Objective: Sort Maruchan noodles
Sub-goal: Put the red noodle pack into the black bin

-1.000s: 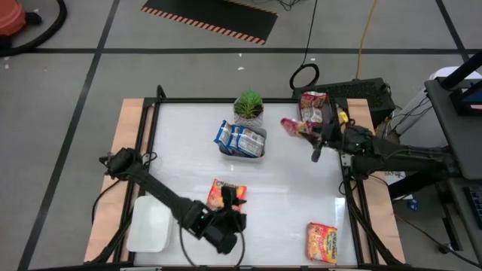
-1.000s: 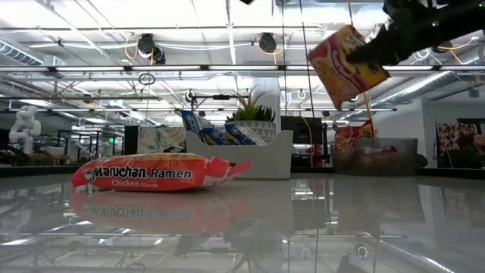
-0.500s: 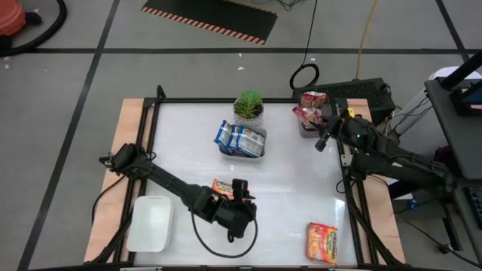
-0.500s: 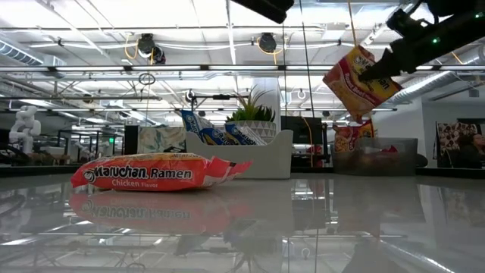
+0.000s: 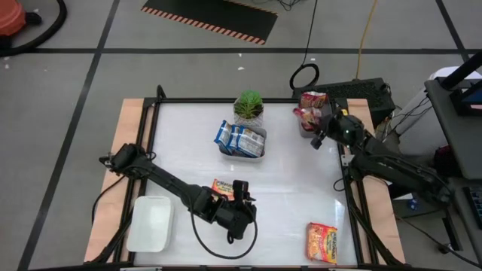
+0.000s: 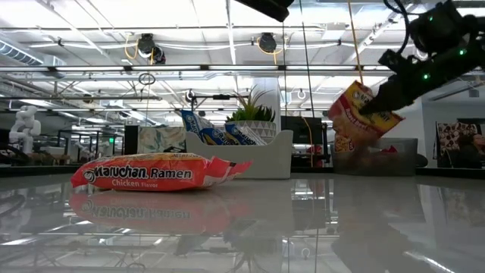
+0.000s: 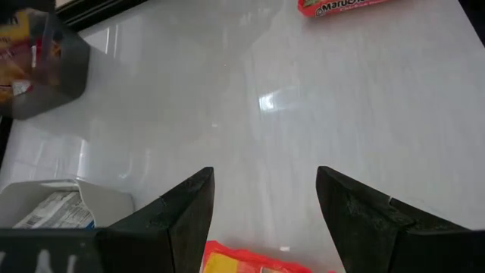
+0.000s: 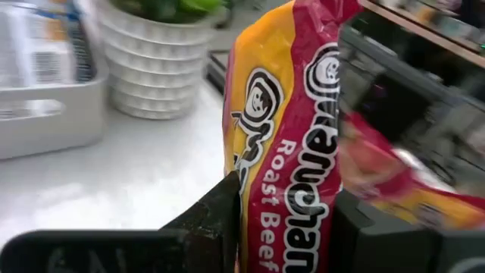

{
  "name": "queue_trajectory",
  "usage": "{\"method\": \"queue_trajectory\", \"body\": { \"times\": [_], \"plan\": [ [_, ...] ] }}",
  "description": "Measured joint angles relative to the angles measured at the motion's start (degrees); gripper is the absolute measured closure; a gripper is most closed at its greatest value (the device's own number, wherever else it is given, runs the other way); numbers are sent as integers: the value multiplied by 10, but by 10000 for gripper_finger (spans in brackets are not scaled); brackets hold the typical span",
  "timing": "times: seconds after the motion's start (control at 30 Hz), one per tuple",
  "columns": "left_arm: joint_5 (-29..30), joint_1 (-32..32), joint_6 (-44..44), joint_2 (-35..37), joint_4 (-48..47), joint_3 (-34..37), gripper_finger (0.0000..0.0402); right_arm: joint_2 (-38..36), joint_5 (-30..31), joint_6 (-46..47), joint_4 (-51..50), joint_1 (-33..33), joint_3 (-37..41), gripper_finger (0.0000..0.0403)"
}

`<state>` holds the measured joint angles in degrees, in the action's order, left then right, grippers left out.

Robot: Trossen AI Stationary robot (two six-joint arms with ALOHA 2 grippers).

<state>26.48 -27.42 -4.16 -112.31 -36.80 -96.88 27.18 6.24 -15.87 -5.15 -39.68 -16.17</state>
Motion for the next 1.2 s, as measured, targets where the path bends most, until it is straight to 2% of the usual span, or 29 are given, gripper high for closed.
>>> {"method": "queue_trajectory", "body": {
  "times": [0.13, 0.27, 0.5, 0.63, 0.8, 0.93, 1.2],
  "plan": [
    [-1, -4, 0, 0, -3, 0, 165, 11, -77, 2, 32, -33, 18, 293],
    [-1, -7, -5, 0, -6, 0, 165, 14, -124, 36, 37, -65, 18, 293],
    [-1, -14, -11, 0, -9, 0, 165, 14, -124, 77, 37, -108, 18, 272],
    [-1, -16, -13, 0, -8, 14, 165, 19, -120, 67, 39, -127, 18, 251],
    [-1, -12, -20, 0, 0, 52, 165, 39, -77, 41, 38, -133, 18, 234],
    [-1, -6, -35, -1, -2, 75, 165, 59, -49, 25, 37, -133, 18, 232],
    [-10, -3, -34, -1, -5, 78, 165, 79, 23, -1, 35, -132, 18, 233]
  ]
}}
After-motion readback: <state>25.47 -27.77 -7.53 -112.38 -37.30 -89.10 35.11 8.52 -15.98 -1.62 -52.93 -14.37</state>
